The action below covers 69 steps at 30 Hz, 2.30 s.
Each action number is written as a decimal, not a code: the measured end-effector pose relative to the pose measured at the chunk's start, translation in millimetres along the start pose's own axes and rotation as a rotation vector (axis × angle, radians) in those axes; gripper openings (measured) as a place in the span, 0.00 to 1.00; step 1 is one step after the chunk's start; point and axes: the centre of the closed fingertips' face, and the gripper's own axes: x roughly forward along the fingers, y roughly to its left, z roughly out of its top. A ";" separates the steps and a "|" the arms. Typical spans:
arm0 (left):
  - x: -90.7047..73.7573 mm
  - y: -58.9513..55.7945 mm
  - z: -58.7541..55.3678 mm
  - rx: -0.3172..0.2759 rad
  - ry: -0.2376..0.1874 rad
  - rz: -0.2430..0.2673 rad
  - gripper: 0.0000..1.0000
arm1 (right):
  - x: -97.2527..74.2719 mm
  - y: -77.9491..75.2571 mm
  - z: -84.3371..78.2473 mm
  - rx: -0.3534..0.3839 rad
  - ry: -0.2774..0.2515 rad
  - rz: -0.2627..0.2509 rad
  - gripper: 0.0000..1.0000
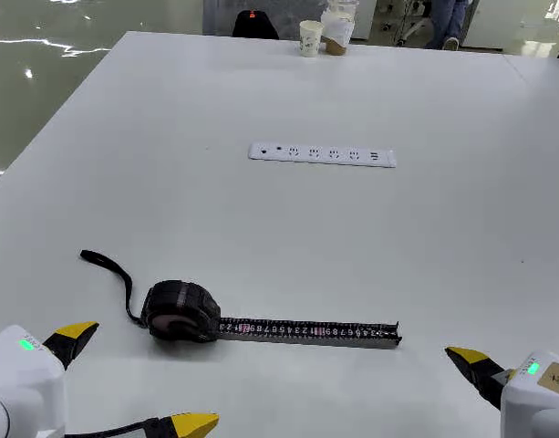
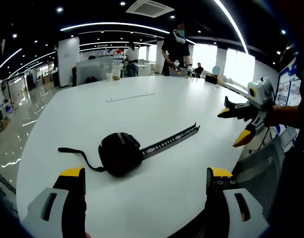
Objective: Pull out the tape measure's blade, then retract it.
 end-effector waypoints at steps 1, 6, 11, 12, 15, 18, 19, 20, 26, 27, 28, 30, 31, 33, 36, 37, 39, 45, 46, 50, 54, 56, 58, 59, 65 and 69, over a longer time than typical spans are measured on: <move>-0.7 -0.4 -2.6 -0.018 0.012 0.008 0.99 | -0.3 1.5 0.8 0.004 -0.002 -0.004 0.95; -2.0 -4.1 -4.5 -0.027 0.008 0.033 0.99 | -1.8 5.7 4.7 0.031 -0.013 -0.018 0.96; -0.9 -9.9 -5.8 -0.049 0.014 0.030 0.99 | -4.4 8.3 9.3 0.069 -0.026 -0.031 0.96; -0.4 -10.8 -6.3 -0.050 0.018 0.031 0.99 | -4.6 8.5 9.8 0.071 -0.028 -0.033 0.96; 1.6 -16.3 -7.6 -0.042 0.025 0.023 0.99 | -5.1 9.5 10.1 0.081 -0.027 -0.037 0.96; 1.5 -16.0 -6.5 -0.053 0.025 0.036 0.99 | -6.3 9.7 12.4 0.095 -0.033 -0.044 0.96; 1.5 -16.4 -6.4 -0.057 0.025 0.035 0.99 | -6.7 9.8 13.0 0.099 -0.034 -0.045 0.96; 1.6 -16.7 -6.4 -0.059 0.026 0.036 0.99 | -7.0 9.4 13.7 0.104 -0.035 -0.050 0.96; 1.6 -17.4 -8.3 -0.082 0.030 0.058 0.99 | -7.5 11.9 14.8 0.117 -0.037 -0.049 0.96; 1.8 -17.7 -8.7 -0.086 0.033 0.060 0.99 | -7.5 12.2 14.8 0.116 -0.037 -0.049 0.96; 2.1 -18.5 -9.4 -0.086 0.038 0.057 0.99 | -7.5 12.2 14.7 0.114 -0.036 -0.050 0.96; 2.3 -17.6 -9.6 -0.087 0.042 0.064 0.99 | -7.7 12.1 14.7 0.114 -0.035 -0.050 0.96; 2.4 -17.7 -9.4 -0.086 0.042 0.063 0.99 | -7.6 11.7 14.9 0.116 -0.037 -0.050 0.96; 2.7 -17.3 -9.3 -0.091 0.043 0.064 0.99 | -7.5 10.8 14.7 0.117 -0.035 -0.052 0.96; 3.3 -16.3 -9.0 -0.095 0.045 0.068 0.99 | -7.8 10.4 14.5 0.116 -0.036 -0.052 0.96; 3.2 -15.0 -8.4 -0.099 0.042 0.075 0.99 | -7.7 10.6 13.9 0.117 -0.034 -0.050 0.96; 3.5 -14.4 -7.7 -0.106 0.040 0.075 0.99 | -7.4 10.8 13.2 0.116 -0.033 -0.047 0.96; 5.0 -8.7 -4.4 -0.118 0.032 0.099 0.99 | -5.3 9.7 11.5 0.100 -0.026 -0.038 0.96; 5.1 -7.8 -3.9 -0.118 0.031 0.104 0.99 | -4.9 9.4 11.4 0.092 -0.026 -0.035 0.95; 7.4 -5.3 -3.0 -0.122 0.028 0.109 0.99 | -2.5 7.1 10.4 0.079 -0.025 -0.019 0.95; 10.0 -4.4 -2.4 -0.125 0.028 0.114 0.99 | -0.4 5.1 8.5 0.065 -0.019 -0.009 0.95; 12.8 -4.0 -2.2 -0.124 0.030 0.114 0.99 | 0.3 4.4 8.9 0.062 -0.022 0.001 0.95; 15.4 -3.5 -1.9 -0.128 0.030 0.114 0.99 | 0.9 3.4 7.8 0.050 -0.017 0.005 0.95; 16.2 -3.1 -1.5 -0.127 0.029 0.115 0.99 | 1.3 2.8 7.3 0.048 -0.016 0.006 0.95; 23.2 2.0 1.0 -0.136 0.026 0.126 0.99 | 4.4 1.8 4.9 0.028 -0.005 0.036 0.95; 27.7 4.8 1.2 -0.154 0.028 0.135 0.99 | 6.3 1.1 4.4 -0.027 0.003 0.068 0.95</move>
